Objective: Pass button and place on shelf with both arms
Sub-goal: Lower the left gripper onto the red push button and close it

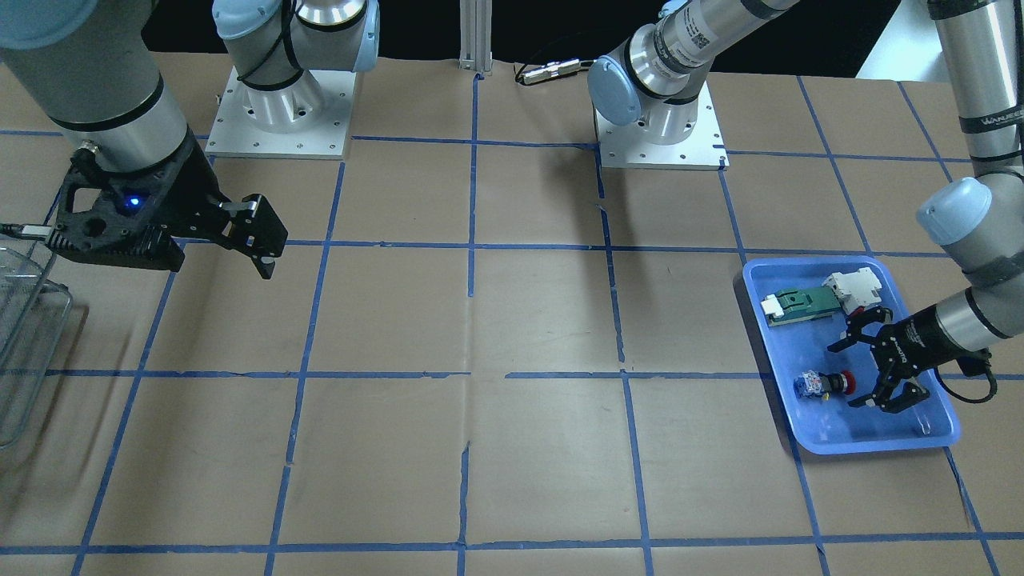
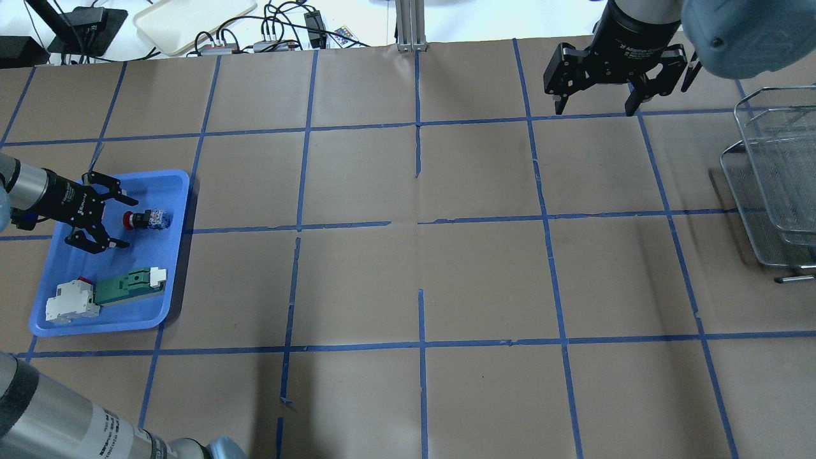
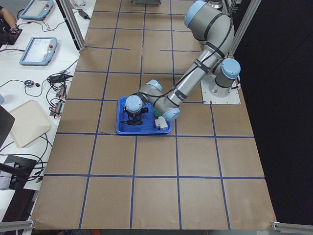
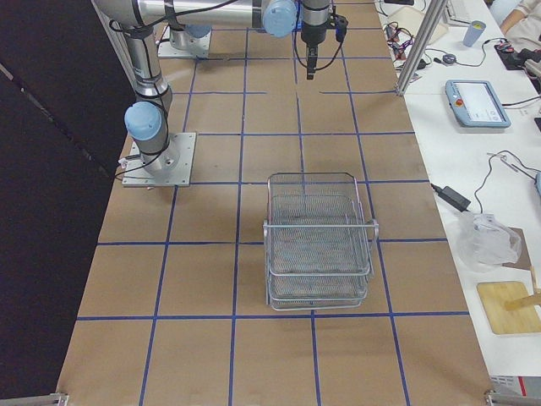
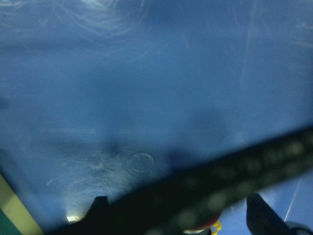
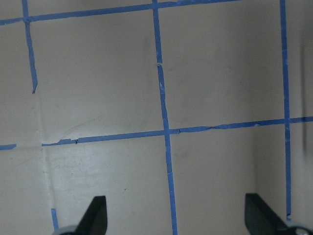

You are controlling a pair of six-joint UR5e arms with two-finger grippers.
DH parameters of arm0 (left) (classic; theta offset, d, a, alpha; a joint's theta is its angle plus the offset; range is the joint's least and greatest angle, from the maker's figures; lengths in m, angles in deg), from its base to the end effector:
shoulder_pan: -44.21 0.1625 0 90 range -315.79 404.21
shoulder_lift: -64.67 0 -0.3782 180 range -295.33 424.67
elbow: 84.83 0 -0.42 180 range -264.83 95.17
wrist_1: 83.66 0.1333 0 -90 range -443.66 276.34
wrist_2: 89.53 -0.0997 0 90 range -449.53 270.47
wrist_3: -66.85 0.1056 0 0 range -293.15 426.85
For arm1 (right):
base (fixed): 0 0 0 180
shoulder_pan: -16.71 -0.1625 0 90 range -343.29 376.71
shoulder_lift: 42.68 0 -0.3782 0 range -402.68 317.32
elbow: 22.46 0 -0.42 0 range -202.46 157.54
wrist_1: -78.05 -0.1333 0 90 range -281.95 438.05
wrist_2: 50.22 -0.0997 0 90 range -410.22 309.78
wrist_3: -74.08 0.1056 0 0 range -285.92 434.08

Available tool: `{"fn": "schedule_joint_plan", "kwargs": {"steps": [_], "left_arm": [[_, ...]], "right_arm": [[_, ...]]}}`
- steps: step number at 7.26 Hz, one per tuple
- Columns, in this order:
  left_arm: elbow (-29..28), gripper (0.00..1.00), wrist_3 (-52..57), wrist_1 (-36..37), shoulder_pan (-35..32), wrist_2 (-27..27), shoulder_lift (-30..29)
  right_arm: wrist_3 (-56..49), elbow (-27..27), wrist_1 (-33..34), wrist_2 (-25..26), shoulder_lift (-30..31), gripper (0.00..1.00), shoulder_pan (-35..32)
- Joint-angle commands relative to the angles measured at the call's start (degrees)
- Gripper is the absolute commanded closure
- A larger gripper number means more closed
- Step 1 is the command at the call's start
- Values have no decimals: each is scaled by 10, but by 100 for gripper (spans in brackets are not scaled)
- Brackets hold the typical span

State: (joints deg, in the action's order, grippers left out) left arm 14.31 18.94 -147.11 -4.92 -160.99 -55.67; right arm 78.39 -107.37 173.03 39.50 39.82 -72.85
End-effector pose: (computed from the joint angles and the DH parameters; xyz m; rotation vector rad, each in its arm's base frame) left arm 0.2599 -0.5553 0.1020 2.0048 -1.9736 -0.3463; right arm 0.1294 -0.5743 0.4188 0.1297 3.1317 -0.0700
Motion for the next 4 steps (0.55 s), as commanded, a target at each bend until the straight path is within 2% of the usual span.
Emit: {"fn": "schedule_joint_plan", "kwargs": {"steps": [1,4], "left_arm": [[0,0,2,0,0,0,-7],[-1,0,3,0,3,0,-9]], "right_arm": [[0,0,-1,0,-1,0,0],[1,0,-1,-1,-1,0,0]]}}
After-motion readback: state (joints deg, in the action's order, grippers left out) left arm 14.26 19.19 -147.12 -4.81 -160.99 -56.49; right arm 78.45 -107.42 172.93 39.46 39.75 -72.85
